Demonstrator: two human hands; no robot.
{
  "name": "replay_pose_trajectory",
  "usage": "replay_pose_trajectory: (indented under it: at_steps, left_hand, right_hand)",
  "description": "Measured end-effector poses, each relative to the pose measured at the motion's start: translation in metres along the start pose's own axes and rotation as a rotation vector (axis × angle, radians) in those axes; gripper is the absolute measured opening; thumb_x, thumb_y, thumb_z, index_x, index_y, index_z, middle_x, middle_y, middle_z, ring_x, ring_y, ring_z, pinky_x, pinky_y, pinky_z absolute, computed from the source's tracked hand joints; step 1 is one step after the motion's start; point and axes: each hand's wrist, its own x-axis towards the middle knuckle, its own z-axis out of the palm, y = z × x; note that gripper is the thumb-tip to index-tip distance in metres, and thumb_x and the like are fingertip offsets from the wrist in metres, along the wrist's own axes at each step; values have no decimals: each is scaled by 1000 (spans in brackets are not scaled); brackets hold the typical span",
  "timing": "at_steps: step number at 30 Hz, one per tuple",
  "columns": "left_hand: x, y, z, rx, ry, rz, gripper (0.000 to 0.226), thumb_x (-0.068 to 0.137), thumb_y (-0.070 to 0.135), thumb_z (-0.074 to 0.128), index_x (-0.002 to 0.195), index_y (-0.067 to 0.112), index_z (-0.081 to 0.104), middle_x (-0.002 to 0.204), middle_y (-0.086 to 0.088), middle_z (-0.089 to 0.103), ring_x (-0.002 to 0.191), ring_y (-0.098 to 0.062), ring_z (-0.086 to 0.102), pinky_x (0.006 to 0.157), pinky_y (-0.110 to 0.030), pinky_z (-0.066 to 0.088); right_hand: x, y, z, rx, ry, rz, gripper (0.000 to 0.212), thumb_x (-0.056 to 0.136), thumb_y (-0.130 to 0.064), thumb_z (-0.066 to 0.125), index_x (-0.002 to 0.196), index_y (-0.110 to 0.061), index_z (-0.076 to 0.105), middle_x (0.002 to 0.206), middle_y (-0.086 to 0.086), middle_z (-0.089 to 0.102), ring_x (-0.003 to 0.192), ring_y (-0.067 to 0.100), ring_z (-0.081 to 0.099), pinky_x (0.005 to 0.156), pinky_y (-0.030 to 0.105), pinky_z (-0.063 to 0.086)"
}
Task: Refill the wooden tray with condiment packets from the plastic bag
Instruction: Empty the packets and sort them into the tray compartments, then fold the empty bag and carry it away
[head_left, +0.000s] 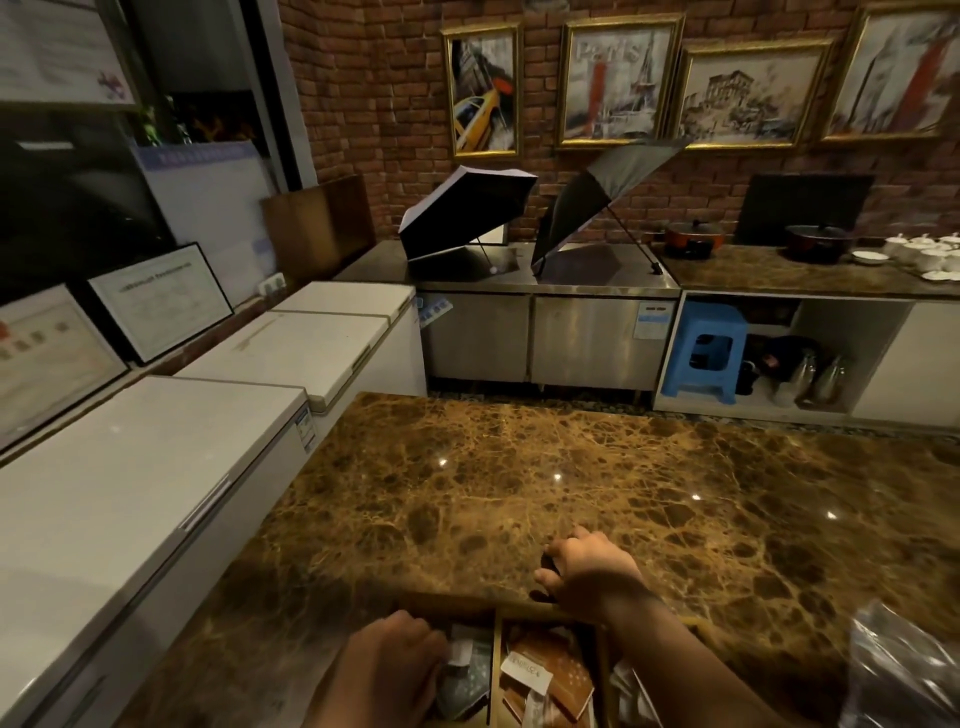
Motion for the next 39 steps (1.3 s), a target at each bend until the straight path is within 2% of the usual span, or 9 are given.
replay_pose_trajectory:
  at_steps: [4,7,11,15,18,26,31,35,39]
  left_hand:
    - [-1,8,-12,-19,31,-30,18,65,55,59,68,41,69,63,23,60,58,8,56,50,-9,46]
    - [12,7,-21,0,56,-85,29,81,57,52,95,39,69,87,21,68,78,0,63,69,-17,52]
    - [34,14,-43,55,99,-52,46,86,61,51,125,38,60,119,18,67,107,-7,64,89,-28,49]
    - [50,20,-57,19,48,-107,66,87,73,39,140,35,51,141,9,57,124,-14,57,100,-36,46]
    - [56,26,-62,7,-14,-146,70,87,72,42,148,38,38,155,8,42,137,-16,45,109,-38,39]
    - [84,75,-54,-59,-150,-121,76,86,72,47,152,39,27,163,8,26,144,-18,36,113,-42,38]
    - [107,142,-41,-139,-254,-8,78,87,72,47,154,40,22,165,7,23,148,-20,29,117,-40,33]
    - [119,206,-21,-161,-231,110,77,85,74,45,152,39,29,161,7,32,145,-18,34,114,-39,36]
    - [127,271,-3,-122,-304,165,76,84,74,47,150,41,28,158,9,35,141,-19,38,112,-41,36]
  right_hand:
    - [-14,-5,-7,-12,25,0,51,97,-55,48,138,-26,55,141,7,50,127,25,49,104,39,46]
    - [-24,-7,-12,-8,27,-8,51,95,-58,50,138,-33,54,137,4,50,122,24,49,101,39,48]
    - [-47,-5,-23,-25,100,-45,51,96,-58,50,140,-34,52,138,3,49,124,23,48,101,38,46]
    - [-64,-1,-32,34,140,-54,51,95,-54,53,141,-31,52,142,5,50,128,25,48,104,40,45]
    - [-78,5,-39,50,139,-18,51,95,-51,56,143,-31,51,146,3,50,129,23,50,105,38,45]
    - [-127,60,-47,123,199,160,48,95,-48,57,139,-28,52,136,0,58,123,21,55,104,36,46]
    - [-167,129,-45,137,264,264,38,94,-47,55,124,-25,65,122,4,67,114,26,64,91,34,49]
    - [-196,184,-42,121,229,385,53,96,-50,53,144,-27,49,147,8,49,136,28,46,109,40,40]
    - [-226,230,-35,180,265,464,51,96,-47,56,145,-36,47,147,3,53,134,27,51,105,37,46]
